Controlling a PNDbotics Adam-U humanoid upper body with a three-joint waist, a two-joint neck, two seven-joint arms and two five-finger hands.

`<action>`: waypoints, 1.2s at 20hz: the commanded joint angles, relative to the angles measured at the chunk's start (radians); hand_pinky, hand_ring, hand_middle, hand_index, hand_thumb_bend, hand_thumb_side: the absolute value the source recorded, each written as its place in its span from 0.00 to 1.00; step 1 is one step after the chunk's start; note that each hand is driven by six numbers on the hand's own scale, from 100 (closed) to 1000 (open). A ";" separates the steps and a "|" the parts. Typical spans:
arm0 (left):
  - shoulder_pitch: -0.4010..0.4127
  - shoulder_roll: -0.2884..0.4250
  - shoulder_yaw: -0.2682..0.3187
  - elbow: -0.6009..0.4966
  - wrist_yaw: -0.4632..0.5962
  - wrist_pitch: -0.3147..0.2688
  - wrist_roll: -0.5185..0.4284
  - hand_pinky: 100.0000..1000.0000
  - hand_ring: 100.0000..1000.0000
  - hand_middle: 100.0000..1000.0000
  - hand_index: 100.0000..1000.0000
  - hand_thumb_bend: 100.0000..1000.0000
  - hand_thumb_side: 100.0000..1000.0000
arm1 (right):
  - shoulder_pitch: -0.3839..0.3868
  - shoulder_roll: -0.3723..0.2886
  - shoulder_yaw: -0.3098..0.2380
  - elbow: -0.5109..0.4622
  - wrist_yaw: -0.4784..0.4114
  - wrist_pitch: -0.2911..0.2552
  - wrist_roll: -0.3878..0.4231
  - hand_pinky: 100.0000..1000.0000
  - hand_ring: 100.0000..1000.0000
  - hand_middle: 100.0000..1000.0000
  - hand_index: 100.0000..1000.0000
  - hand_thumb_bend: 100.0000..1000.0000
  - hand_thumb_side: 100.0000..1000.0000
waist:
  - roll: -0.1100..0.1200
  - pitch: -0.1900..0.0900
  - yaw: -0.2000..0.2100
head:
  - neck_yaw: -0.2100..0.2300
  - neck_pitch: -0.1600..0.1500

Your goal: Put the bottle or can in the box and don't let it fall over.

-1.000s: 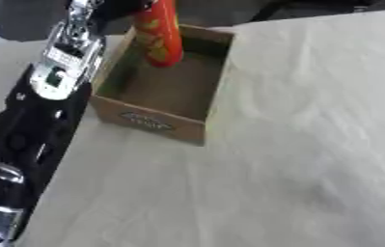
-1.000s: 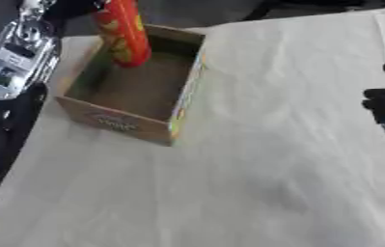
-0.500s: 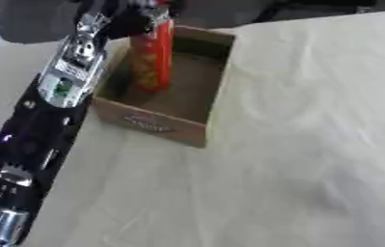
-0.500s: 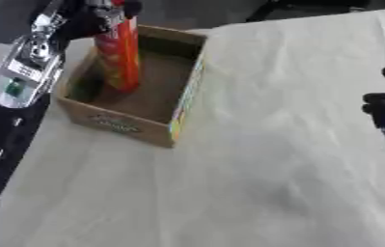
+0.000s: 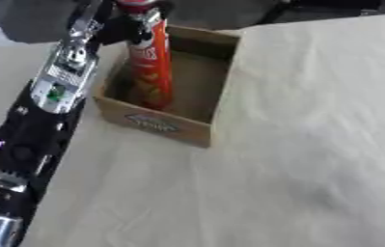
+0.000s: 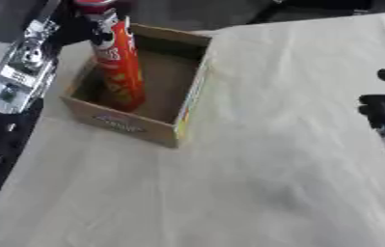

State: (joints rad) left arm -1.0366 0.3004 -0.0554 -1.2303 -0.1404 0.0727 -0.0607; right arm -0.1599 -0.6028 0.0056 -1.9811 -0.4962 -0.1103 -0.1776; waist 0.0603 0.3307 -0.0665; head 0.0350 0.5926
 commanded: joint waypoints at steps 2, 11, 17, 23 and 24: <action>0.044 0.050 0.022 -0.125 0.076 0.033 0.002 1.00 1.00 0.66 0.75 0.49 0.32 | 0.019 -0.030 -0.024 -0.019 0.007 -0.012 -0.016 0.72 0.68 0.82 0.74 0.25 0.11 | -0.011 -0.040 0.012 | -0.026 0.019; 0.175 0.143 0.051 -0.317 0.155 0.093 0.016 1.00 1.00 0.65 0.75 0.33 0.31 | 0.058 -0.034 -0.039 -0.019 0.005 -0.027 -0.031 0.72 0.68 0.82 0.74 0.25 0.11 | -0.028 -0.074 0.048 | -0.055 0.054; 0.273 0.211 0.077 -0.417 0.210 0.127 0.028 1.00 1.00 0.67 0.74 0.00 0.63 | 0.080 -0.037 -0.050 -0.019 0.003 -0.036 -0.040 0.72 0.68 0.82 0.74 0.25 0.10 | -0.038 -0.095 0.067 | -0.068 0.071; 0.389 0.259 0.134 -0.534 0.244 0.123 0.074 1.00 0.97 0.65 0.72 0.00 0.61 | 0.097 -0.036 -0.057 -0.019 0.006 -0.038 -0.051 0.72 0.69 0.82 0.74 0.25 0.11 | -0.036 -0.105 0.084 | -0.069 0.074; 0.411 0.266 0.143 -0.550 0.252 0.122 0.086 1.00 0.96 0.64 0.71 0.00 0.61 | 0.097 -0.037 -0.058 -0.019 0.006 -0.039 -0.052 0.72 0.69 0.82 0.74 0.25 0.11 | -0.037 -0.106 0.085 | -0.070 0.073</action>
